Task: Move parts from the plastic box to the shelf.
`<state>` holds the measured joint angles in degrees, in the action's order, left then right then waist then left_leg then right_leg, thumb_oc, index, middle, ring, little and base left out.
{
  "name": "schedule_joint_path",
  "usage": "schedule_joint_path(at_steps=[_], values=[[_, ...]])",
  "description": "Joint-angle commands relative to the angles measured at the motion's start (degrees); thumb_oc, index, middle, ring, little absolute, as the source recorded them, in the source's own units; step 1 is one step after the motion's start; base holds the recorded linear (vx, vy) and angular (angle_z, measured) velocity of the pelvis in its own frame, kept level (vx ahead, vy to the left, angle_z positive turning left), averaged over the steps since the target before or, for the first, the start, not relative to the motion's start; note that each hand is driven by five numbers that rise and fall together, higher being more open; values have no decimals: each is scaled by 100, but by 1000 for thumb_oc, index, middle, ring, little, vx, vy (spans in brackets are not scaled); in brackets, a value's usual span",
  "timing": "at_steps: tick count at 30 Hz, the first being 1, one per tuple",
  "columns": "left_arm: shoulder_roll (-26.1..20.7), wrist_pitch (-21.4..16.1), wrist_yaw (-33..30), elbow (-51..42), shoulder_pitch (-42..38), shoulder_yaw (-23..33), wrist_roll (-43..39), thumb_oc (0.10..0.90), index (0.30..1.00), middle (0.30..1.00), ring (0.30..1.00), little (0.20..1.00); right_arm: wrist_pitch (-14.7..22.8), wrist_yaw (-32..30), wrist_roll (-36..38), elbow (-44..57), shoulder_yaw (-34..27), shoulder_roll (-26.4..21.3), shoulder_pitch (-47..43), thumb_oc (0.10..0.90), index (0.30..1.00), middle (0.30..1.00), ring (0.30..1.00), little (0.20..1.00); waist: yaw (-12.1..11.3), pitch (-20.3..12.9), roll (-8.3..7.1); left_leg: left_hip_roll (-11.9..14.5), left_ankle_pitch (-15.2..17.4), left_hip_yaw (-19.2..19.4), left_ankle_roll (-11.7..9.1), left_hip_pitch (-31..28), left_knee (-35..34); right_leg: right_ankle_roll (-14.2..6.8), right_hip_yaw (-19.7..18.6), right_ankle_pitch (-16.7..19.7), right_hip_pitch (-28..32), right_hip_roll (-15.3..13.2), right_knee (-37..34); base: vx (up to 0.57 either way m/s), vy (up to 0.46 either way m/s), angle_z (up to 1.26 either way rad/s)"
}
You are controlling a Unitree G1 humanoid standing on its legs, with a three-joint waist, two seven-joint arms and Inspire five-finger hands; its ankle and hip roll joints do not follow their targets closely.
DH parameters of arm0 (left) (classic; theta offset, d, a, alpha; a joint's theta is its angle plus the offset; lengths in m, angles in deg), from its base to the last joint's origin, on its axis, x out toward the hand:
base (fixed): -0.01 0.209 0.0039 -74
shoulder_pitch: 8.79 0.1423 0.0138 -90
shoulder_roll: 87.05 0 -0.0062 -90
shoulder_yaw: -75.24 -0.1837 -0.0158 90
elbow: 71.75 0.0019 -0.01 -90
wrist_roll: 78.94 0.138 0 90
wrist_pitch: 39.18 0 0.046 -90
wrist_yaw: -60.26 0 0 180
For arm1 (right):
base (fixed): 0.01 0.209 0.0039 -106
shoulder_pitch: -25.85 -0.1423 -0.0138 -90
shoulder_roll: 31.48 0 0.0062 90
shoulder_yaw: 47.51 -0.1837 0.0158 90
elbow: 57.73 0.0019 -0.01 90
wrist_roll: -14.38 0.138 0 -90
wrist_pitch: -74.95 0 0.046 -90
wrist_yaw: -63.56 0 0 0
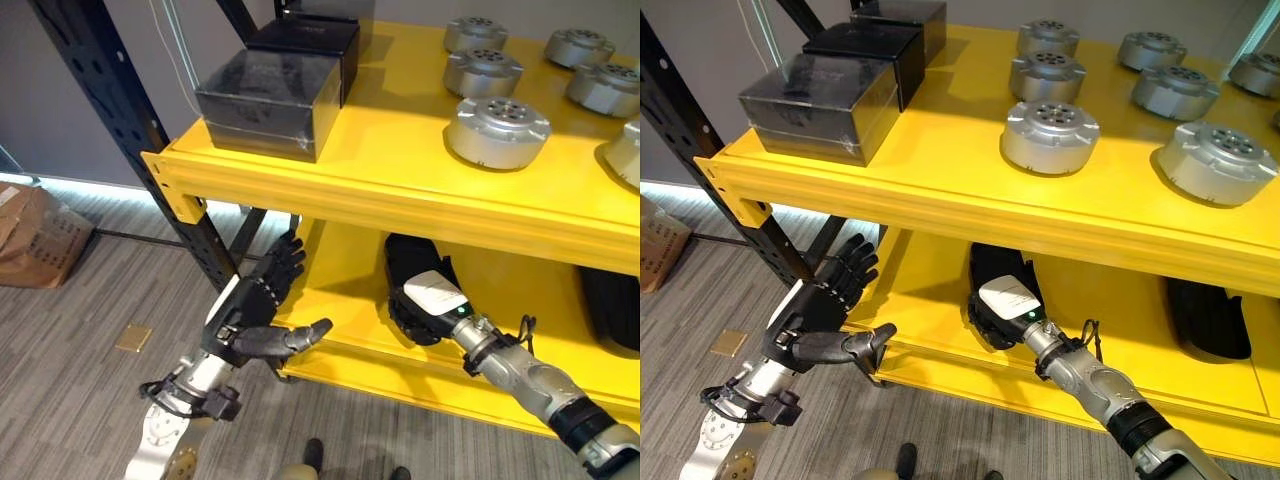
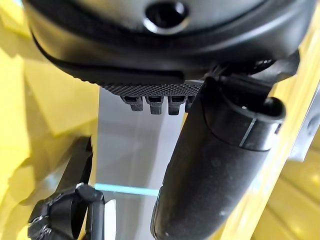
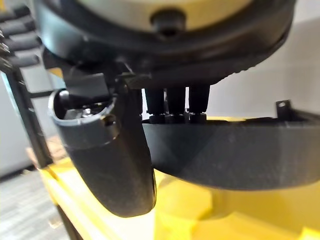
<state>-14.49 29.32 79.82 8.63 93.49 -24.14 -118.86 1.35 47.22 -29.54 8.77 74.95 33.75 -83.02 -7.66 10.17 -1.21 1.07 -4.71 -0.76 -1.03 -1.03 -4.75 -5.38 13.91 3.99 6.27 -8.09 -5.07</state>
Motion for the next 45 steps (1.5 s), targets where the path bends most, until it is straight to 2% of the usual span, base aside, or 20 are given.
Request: schedule_joint_path(at_steps=[1,8,14,21,24,38,45], values=[[-16,-395,224,-489,-505,65,-512,900,1000,1000,1000,1000,-83,-375,158,134,-52,-198,-560,400,300,300,300,300,21,-363,48,521,69,407,-285,-87,16,-9,-44,-20,-147,45,7,-33,-35,-6],[39,-221,519,-441,-471,-50,-601,900,1000,1000,1000,1000,-138,-461,211,-243,-182,-302,-378,400,300,300,300,300,108,-352,49,609,62,489,-316,-165,20,-7,-150,-7,-137,82,7,-11,-41,-4],[54,-184,567,-349,-645,-274,-588,900,1000,1000,1000,1000,-178,-489,220,-477,-164,-297,-569,400,300,300,300,300,172,-333,71,656,49,534,-342,-190,30,12,-196,-9,-140,115,10,-7,-50,-5],[126,-124,469,-274,-911,-460,-579,900,1000,1000,1000,1000,-664,-398,445,-1017,-97,-163,-1103,400,300,300,300,300,221,-231,204,720,-3,537,-411,-110,105,84,-264,-32,-262,138,105,-19,-35,-11],[147,-98,431,-299,-953,-490,-566,900,1000,1000,1000,1000,-746,-415,484,-1276,-124,-57,-1218,400,300,300,300,300,210,-203,248,724,-17,524,-423,-89,114,103,-255,-38,-280,135,118,-15,-5,-3],[241,138,483,-393,-988,-526,-515,900,1000,1000,1000,1000,-1019,-340,579,-1899,-119,283,-1609,400,300,300,300,300,131,-167,411,691,-67,440,-486,-17,214,177,-187,-94,-313,94,248,7,2,0],[285,175,405,-346,-951,-538,-731,900,1000,1000,1000,1000,-925,-257,528,-2132,62,247,-1950,400,300,300,300,300,91,-108,548,624,-98,438,-488,17,217,183,-174,-88,-367,34,293,24,35,0]])
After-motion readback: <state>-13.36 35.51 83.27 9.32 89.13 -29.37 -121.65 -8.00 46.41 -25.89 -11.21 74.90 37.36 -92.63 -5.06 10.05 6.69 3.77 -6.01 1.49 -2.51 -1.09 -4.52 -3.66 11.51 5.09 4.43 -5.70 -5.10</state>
